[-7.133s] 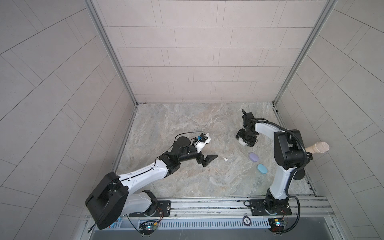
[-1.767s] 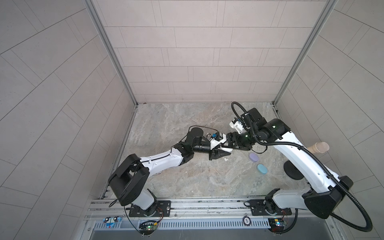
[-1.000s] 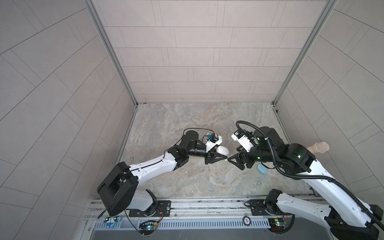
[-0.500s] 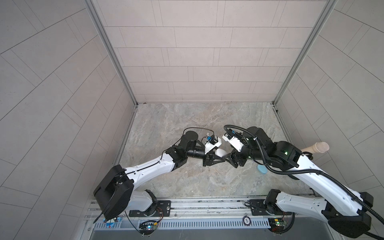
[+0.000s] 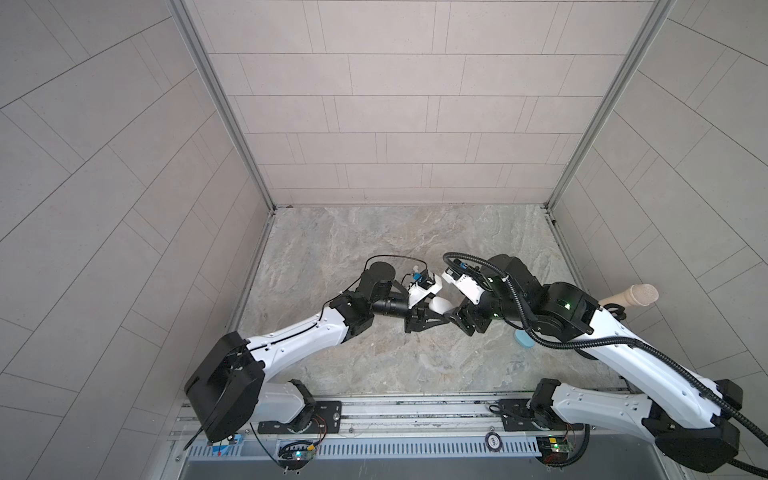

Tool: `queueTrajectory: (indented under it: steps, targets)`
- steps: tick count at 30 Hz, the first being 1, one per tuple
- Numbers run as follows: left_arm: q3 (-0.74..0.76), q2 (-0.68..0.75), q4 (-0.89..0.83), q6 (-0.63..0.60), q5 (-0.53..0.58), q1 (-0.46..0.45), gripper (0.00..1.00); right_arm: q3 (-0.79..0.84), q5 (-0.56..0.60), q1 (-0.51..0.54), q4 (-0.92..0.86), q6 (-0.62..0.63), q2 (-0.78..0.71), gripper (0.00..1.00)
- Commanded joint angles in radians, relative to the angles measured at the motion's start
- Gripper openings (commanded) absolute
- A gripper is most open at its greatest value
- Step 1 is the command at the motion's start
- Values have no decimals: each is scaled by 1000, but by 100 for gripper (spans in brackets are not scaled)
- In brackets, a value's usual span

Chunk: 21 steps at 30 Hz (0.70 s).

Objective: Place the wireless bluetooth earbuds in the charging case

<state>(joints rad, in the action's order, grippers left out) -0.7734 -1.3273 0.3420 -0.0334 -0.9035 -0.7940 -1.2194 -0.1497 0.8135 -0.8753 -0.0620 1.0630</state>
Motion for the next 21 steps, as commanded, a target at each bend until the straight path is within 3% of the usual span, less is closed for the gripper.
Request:
queueTrajectory:
  steps: [1,10,21]
  targets:
    - [9,41,35,-7,-49,-16,12,-28,122,-4,17,-7,15,80]
    - [20,44,47,0,-54,-22,12,-71,209,-20,13,-23,34,80]
    - [56,41,101,35,-24,-23,11,-80,147,-43,16,-49,16,83]
